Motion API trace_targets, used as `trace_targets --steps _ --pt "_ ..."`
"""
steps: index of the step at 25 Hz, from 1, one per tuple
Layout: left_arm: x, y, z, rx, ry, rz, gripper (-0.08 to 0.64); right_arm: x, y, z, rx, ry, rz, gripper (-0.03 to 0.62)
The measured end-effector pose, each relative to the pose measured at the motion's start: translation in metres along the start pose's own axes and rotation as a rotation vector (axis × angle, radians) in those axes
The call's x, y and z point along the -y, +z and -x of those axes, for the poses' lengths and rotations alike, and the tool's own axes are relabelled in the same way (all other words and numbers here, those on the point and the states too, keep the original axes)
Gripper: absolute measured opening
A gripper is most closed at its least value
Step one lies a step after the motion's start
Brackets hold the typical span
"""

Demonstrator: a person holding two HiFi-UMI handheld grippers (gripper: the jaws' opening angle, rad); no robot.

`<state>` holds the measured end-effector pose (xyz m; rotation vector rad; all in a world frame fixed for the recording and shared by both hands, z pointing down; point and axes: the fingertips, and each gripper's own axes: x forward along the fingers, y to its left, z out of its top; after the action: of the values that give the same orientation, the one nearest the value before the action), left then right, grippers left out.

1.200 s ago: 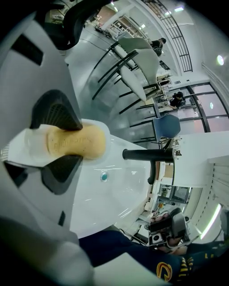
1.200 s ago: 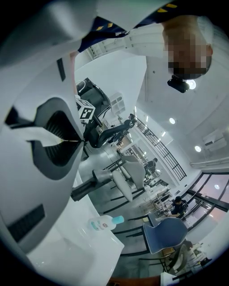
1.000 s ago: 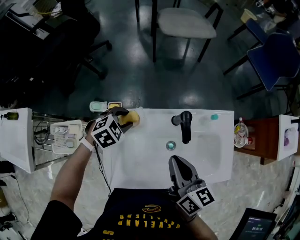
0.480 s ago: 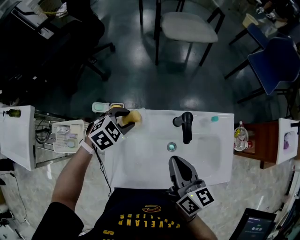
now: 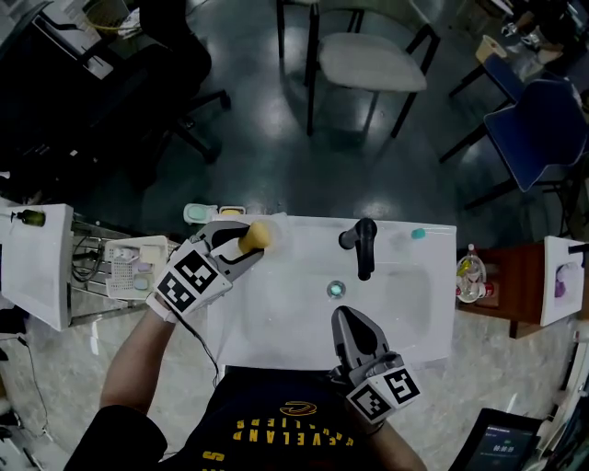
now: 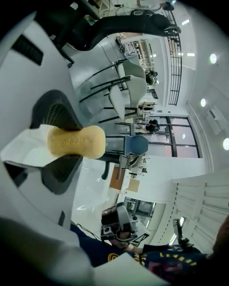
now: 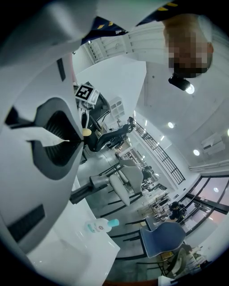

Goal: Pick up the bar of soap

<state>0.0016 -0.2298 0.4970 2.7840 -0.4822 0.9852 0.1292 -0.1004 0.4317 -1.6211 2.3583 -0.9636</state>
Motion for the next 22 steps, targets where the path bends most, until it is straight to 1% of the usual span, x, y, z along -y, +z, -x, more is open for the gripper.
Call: trace_targets --steps 3,8,10,13,14,16,20,22 --pt "0.011 0.014 0.018 0.057 0.009 0.024 0.187 -0.005 0.005 0.004 0.008 0.009 0.013 0.017" --pt "0.037 0.030 0.045 0.108 0.013 0.015 0.187 -0.020 0.012 0.011 0.017 0.023 0.027 0.017" --pt "0.047 0.042 0.054 0.168 0.012 0.052 0.187 -0.023 0.014 0.013 0.018 0.030 0.039 0.017" --pt "0.063 0.065 0.069 0.317 -0.018 0.162 0.187 -0.024 0.016 0.016 0.021 0.041 0.056 0.017" --pt "0.068 0.071 0.073 0.354 -0.024 0.188 0.187 -0.024 0.017 0.016 0.023 0.046 0.060 0.017" --pt "0.079 0.080 0.078 0.395 -0.025 0.211 0.187 -0.025 0.019 0.016 0.030 0.055 0.067 0.017" --pt "0.101 0.095 0.085 0.447 -0.037 0.208 0.187 -0.025 0.023 0.018 0.043 0.063 0.075 0.017" --pt "0.109 0.100 0.086 0.466 -0.045 0.226 0.187 -0.024 0.025 0.018 0.049 0.064 0.077 0.017"
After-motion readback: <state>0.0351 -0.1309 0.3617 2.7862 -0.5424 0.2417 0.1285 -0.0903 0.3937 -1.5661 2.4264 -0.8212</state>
